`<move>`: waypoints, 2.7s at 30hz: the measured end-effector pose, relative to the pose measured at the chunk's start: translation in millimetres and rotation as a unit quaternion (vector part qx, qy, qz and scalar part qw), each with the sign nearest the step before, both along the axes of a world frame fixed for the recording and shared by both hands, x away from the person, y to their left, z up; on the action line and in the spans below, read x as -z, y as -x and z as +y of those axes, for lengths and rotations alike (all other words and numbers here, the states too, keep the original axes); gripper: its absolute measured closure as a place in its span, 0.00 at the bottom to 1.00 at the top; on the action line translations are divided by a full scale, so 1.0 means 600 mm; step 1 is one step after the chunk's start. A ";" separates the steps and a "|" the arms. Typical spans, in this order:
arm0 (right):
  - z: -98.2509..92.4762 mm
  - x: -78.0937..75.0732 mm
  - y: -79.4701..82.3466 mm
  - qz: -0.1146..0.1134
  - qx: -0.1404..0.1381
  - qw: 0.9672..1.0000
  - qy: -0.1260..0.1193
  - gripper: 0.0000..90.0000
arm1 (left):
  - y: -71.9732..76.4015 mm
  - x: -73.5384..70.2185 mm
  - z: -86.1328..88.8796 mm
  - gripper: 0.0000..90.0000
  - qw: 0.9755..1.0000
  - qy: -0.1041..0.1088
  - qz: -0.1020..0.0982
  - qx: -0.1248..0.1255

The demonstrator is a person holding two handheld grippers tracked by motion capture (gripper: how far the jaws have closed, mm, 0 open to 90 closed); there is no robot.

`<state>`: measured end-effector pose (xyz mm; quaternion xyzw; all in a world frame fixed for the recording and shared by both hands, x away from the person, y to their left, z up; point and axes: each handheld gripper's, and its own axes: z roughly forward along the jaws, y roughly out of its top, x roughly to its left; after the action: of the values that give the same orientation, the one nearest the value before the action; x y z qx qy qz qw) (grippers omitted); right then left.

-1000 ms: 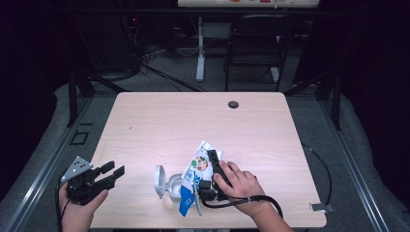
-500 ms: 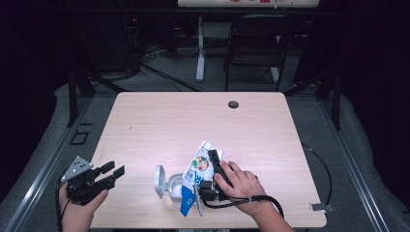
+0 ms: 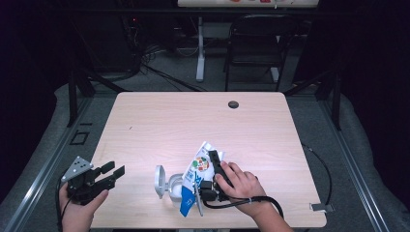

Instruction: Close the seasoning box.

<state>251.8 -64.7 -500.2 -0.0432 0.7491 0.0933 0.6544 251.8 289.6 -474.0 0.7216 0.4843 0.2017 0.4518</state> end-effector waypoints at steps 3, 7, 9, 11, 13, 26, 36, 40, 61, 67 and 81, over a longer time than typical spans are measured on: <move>-0.001 0.002 -0.001 0.001 -0.003 1.000 -0.004 0.81 | 0.000 0.000 0.000 0.60 1.000 0.000 0.000 -0.001; -0.001 0.002 0.000 0.002 -0.001 1.000 -0.006 0.81 | 0.000 0.000 0.000 0.60 1.000 0.000 0.000 0.000; -0.001 0.003 -0.001 0.001 -0.005 1.000 -0.011 0.81 | 0.000 0.000 0.000 0.60 1.000 0.000 0.000 0.000; -0.001 0.003 0.000 0.002 -0.005 1.000 -0.011 0.81 | 0.000 0.000 0.000 0.60 1.000 0.000 0.000 0.000; -0.002 0.003 -0.001 0.005 -0.004 1.000 -0.012 0.81 | 0.000 0.000 0.000 0.60 1.000 0.000 0.000 -0.001; -0.006 0.009 -0.001 0.024 0.000 0.999 -0.033 0.81 | 0.000 0.000 0.000 0.60 1.000 0.000 -0.001 -0.001; -0.009 0.010 -0.002 0.039 0.007 0.998 -0.047 0.81 | 0.000 0.001 0.000 0.60 1.000 0.002 -0.002 -0.002; -0.011 0.011 -0.003 0.053 0.011 0.997 -0.059 0.81 | 0.000 0.001 0.001 0.60 1.000 0.002 -0.002 -0.002; -0.019 0.018 -0.003 0.094 0.021 0.989 -0.114 0.82 | -0.001 0.003 0.001 0.60 1.000 0.002 0.001 -0.001; -0.021 0.021 -0.005 0.108 0.024 0.984 -0.137 0.82 | -0.001 0.003 0.002 0.60 1.000 0.000 0.003 -0.002; -0.021 0.025 -0.002 0.121 0.027 0.980 -0.158 0.82 | -0.001 0.002 0.001 0.60 1.000 0.004 -0.001 -0.002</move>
<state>252.7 -77.2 -515.1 0.0931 0.7996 0.1973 0.5596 252.2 290.2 -475.3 0.7187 0.4860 0.2018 0.4545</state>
